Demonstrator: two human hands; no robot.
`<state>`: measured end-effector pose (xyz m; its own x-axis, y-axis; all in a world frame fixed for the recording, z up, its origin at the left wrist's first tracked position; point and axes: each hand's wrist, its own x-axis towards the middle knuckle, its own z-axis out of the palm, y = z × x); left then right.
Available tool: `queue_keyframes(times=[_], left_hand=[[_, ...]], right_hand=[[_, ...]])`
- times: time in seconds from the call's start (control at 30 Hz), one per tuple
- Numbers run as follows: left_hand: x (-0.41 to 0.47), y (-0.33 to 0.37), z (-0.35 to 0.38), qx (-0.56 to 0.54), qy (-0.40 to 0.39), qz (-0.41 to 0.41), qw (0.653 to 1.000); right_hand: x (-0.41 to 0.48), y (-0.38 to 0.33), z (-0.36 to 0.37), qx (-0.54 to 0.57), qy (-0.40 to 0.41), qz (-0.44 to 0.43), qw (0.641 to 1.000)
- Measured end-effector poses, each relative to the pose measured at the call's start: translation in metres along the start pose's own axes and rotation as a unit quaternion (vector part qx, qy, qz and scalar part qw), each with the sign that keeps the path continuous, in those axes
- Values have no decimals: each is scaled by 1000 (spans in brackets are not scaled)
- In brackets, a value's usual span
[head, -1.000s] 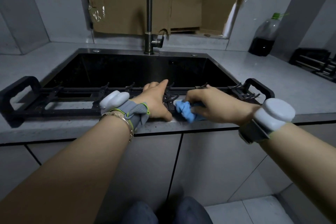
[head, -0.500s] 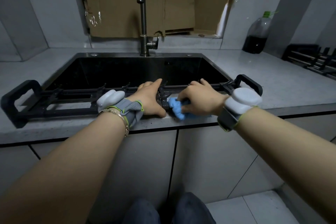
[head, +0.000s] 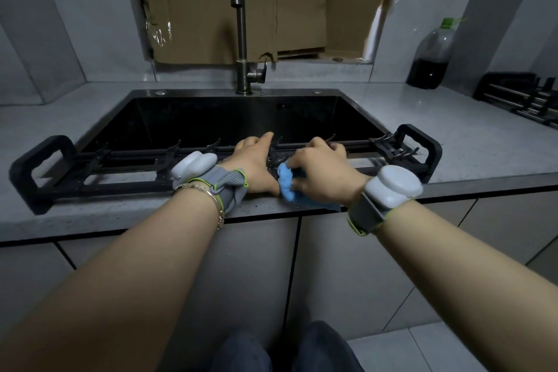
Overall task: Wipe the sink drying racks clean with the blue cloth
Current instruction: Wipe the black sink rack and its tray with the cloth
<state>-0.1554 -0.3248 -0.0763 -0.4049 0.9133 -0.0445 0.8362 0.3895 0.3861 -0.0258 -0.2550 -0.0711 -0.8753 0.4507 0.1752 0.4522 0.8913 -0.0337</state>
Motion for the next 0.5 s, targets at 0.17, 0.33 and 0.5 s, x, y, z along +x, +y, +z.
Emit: queue_keyframes(times=[0.17, 0.33, 0.5], left_hand=[[-1, -3, -2, -9, -2, 4, 1000], [-1, -1, 0, -9, 8, 7, 1000], [2, -1, 1, -7, 10, 8, 1000]], right_hand=[[-10, 34, -18, -49, -63, 17, 997], [-10, 38, -25, -30, -96, 30, 994], [3, 5, -11, -38, -61, 7, 997]])
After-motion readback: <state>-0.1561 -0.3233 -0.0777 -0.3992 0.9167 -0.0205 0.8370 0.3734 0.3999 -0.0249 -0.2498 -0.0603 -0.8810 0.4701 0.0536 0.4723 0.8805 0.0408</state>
